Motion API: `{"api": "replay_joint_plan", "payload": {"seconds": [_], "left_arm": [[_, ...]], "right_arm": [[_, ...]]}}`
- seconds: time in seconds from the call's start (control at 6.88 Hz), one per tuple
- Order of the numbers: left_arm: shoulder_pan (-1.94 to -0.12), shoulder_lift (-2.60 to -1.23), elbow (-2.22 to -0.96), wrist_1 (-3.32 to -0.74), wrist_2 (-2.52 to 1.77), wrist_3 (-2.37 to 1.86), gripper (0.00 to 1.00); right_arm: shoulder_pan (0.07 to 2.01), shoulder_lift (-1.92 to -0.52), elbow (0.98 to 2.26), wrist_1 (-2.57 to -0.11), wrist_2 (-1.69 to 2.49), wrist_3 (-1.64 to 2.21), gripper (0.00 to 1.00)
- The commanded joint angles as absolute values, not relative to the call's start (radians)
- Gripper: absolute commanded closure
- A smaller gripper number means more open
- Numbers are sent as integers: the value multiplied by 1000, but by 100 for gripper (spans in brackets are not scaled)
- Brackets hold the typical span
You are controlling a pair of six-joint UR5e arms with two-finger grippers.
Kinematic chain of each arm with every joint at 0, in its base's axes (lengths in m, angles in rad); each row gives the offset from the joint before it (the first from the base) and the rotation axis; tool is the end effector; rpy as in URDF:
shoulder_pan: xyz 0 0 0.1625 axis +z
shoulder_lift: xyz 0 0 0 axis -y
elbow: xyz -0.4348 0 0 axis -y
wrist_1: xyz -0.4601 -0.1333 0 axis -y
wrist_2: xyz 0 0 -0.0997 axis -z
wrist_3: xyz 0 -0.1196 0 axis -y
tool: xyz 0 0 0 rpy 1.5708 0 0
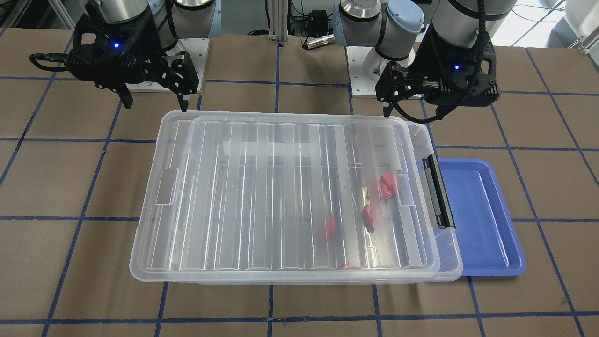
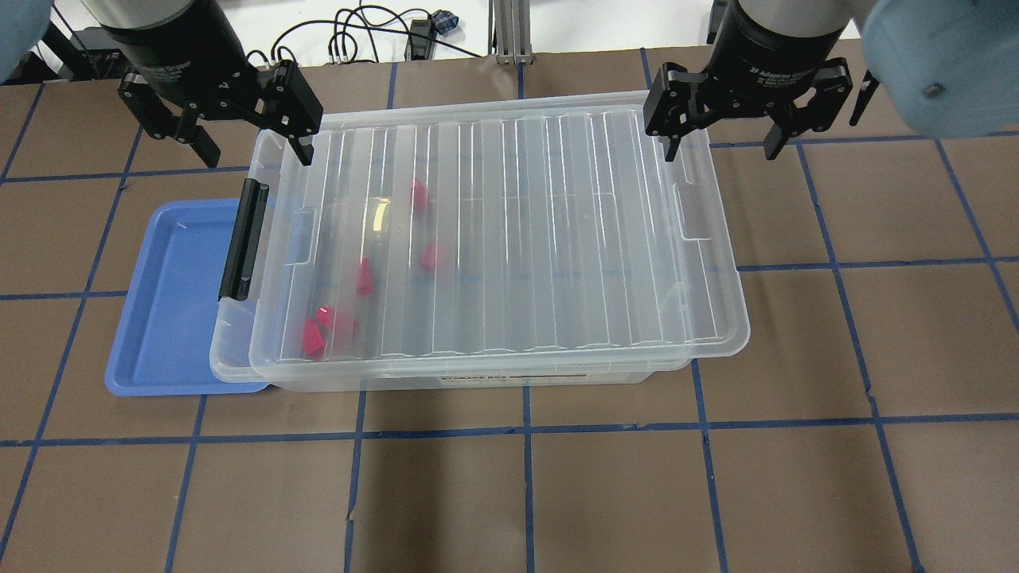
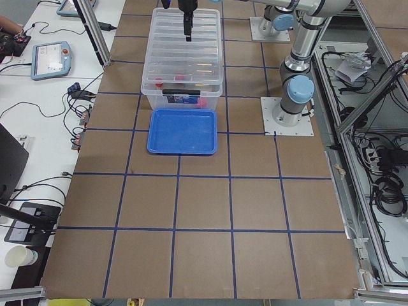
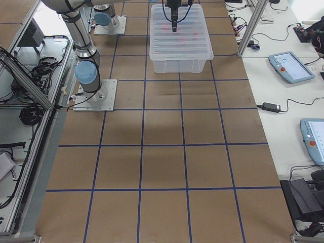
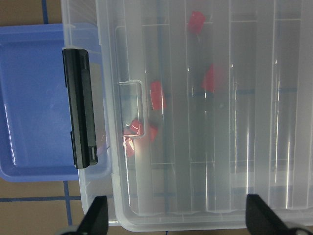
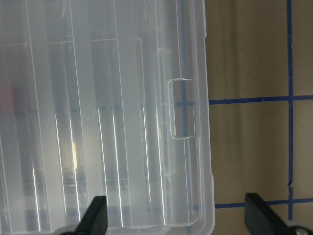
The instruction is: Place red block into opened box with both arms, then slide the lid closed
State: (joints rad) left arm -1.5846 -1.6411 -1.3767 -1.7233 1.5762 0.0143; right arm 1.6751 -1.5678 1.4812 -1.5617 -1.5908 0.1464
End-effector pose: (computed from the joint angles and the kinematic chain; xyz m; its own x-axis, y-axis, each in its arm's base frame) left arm -0.1407 -0.5815 0.5306 -0.9996 0.0282 -0.0050 0.0281 0.9992 0.0288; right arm 0.1894 -0.5516 0.5256 -0.9990 0.0432 0.0084 0.0424 0.9959 -0.0795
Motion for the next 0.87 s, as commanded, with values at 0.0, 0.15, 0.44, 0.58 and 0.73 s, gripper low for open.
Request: {"api": "replay_joint_plan", "payload": {"seconds": [0.0,0.15,0.44,0.58,0.73], "left_arm": [[-1585,-1640,-1377,-1721,1577,14,0],[-1585,-1637,-1378,-1721,1577,14,0],[-1585,-1638,-1378,-1721,1577,15,0],[-1585,-1637,-1378,-1727,1580,18,0],[-1579,-1634,-1378,-1732,1580,21,0]], "right_arm": [[1675,-1568,1492,-1563,-1595,147,0],[1675,-1563,1488,-1563,-1586,147,0],[1675,-1562,1485,-1563,-1586,146,0],[1675,-1562,1492,-1562,-1586,146,0],[1675,-1562,1491,-1563,-1585,146,0]]}}
